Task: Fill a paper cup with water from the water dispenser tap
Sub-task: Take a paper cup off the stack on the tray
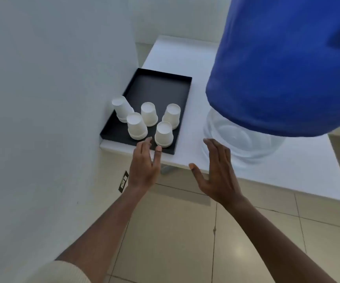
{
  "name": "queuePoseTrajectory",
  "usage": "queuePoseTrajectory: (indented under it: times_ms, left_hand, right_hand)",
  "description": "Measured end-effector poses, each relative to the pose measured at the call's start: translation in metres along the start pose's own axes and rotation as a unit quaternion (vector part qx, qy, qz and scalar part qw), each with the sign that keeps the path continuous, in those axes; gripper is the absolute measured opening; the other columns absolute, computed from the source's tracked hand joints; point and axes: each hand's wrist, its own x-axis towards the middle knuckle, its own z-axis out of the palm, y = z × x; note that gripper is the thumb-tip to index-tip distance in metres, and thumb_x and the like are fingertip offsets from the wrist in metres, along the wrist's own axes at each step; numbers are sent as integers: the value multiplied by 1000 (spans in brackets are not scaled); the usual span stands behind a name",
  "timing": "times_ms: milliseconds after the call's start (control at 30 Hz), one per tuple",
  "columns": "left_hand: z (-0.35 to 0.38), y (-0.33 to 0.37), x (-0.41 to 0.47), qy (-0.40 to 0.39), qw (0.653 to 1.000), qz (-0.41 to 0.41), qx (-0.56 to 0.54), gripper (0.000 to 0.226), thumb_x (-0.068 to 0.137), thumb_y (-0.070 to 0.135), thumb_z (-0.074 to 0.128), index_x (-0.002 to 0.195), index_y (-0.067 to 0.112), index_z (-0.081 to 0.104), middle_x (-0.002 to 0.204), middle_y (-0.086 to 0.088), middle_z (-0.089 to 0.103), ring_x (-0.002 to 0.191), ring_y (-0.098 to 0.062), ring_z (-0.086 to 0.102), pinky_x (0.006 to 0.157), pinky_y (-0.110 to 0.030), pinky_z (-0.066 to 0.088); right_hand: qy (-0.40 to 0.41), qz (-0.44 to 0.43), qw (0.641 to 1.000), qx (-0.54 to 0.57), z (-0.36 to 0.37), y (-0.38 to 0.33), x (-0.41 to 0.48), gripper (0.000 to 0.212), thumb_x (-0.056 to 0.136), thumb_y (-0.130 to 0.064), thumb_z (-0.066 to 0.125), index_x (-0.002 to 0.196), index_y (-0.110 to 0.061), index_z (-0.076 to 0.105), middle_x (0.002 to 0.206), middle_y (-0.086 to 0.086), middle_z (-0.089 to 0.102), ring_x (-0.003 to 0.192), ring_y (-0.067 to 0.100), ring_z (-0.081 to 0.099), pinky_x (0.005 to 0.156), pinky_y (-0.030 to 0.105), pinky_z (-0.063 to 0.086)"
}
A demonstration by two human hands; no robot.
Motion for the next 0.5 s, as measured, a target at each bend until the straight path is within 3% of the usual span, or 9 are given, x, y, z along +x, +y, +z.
queuePoseTrajectory:
  times_ms: [100, 133, 267, 400, 500]
  left_hand:
    - [9, -7, 12, -5, 999, -50, 6, 57, 98, 30, 67, 147, 7, 50, 138, -11, 56, 92, -28, 70, 84, -41, 59]
    - [12, -8, 15, -19, 998, -58, 15, 60, 95, 30, 71, 147, 7, 50, 139, -11, 55, 92, -28, 70, 83, -41, 59]
    - [29, -21, 34, -16, 997, -79, 15, 71, 86, 33, 80, 146, 6, 52, 143, -10, 57, 123, -31, 63, 92, -45, 56]
    - [39, -23, 50, -11, 994, -107, -1, 81, 83, 41, 83, 148, 7, 49, 148, -7, 56, 130, -28, 58, 100, -47, 53]
    - [44, -26, 58, -12, 993, -113, -21, 71, 80, 38, 84, 139, 12, 54, 134, -4, 65, 120, -28, 62, 93, -45, 54]
  right_hand:
    - [-28, 14, 999, 25, 26, -3, 22, 73, 93, -38, 72, 150, -2, 44, 144, 14, 55, 129, 29, 53, 110, 35, 45]
    - [-48, 30, 998, 28, 35, -6, 30, 75, 92, -37, 75, 150, -2, 43, 145, 14, 55, 129, 30, 54, 110, 35, 45]
    - [-81, 91, 991, 62, 68, -4, 59, 79, 91, -34, 79, 153, -5, 40, 146, 12, 52, 130, 30, 51, 108, 31, 41]
    - [-83, 141, 983, 80, 94, 1, 84, 82, 85, -29, 84, 152, -7, 40, 143, 11, 54, 127, 33, 56, 106, 51, 52]
    - [-97, 164, 979, 74, 109, 1, 100, 84, 82, -29, 84, 152, -13, 40, 143, 5, 56, 127, 29, 59, 105, 54, 47]
